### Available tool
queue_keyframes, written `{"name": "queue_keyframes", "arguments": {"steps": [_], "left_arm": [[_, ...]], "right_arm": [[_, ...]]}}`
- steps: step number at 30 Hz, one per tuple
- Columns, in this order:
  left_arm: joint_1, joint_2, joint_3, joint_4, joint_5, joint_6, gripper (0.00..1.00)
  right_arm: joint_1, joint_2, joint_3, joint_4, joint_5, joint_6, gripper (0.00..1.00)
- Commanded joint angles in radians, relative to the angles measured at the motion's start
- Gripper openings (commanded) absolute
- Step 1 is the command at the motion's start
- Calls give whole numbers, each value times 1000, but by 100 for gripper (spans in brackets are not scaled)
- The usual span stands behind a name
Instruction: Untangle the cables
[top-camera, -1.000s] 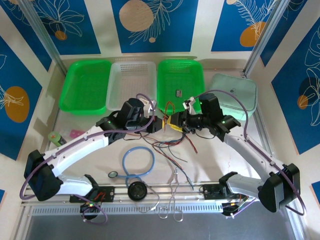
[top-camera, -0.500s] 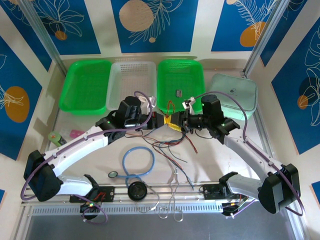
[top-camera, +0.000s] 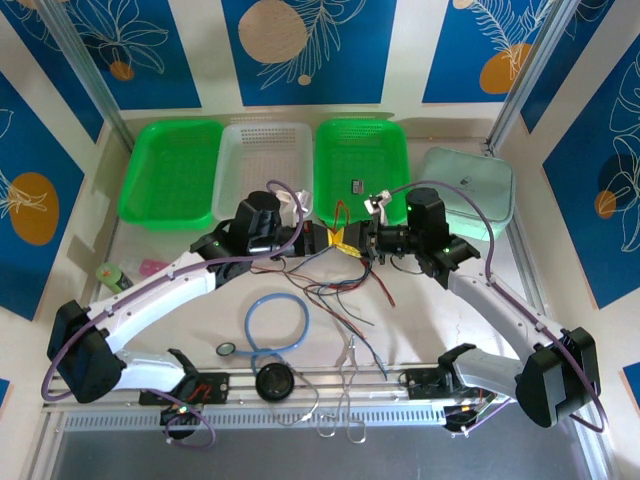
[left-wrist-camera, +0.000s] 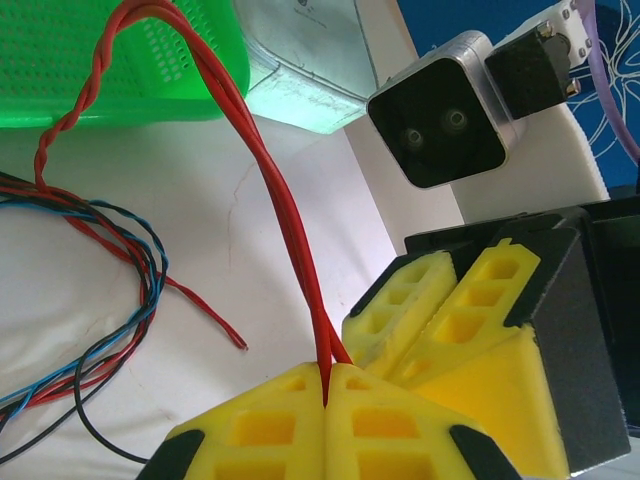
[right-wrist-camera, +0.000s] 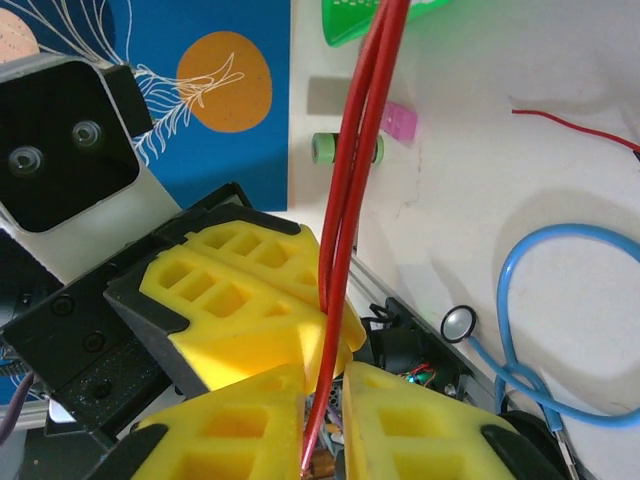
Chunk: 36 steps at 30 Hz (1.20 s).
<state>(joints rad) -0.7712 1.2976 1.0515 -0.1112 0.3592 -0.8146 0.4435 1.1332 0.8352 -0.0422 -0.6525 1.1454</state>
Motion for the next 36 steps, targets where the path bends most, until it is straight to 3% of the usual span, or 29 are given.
{"name": "queue_keyframes", "arguments": {"steps": [1, 8, 13, 23, 30, 36], "left_arm": [[7, -17, 4, 28, 23, -12, 0], [7, -20, 8, 15, 17, -2, 0], [15, -32, 39, -50, -5, 40, 0], [107, 46, 415, -451, -54, 285, 0], [159, 43, 554, -527, -124, 346, 0], [169, 55, 661, -595, -103, 371, 0]], "right_arm": [[0, -12, -11, 49, -44, 24, 12], [-14, -29, -7, 29, -39, 16, 0], [-42, -74, 20, -51, 6, -11, 0], [-119, -117, 224, -190, 51, -95, 0], [-180, -149, 334, -252, 79, -130, 0], [-199, -169, 405, -270, 89, -142, 0]]}}
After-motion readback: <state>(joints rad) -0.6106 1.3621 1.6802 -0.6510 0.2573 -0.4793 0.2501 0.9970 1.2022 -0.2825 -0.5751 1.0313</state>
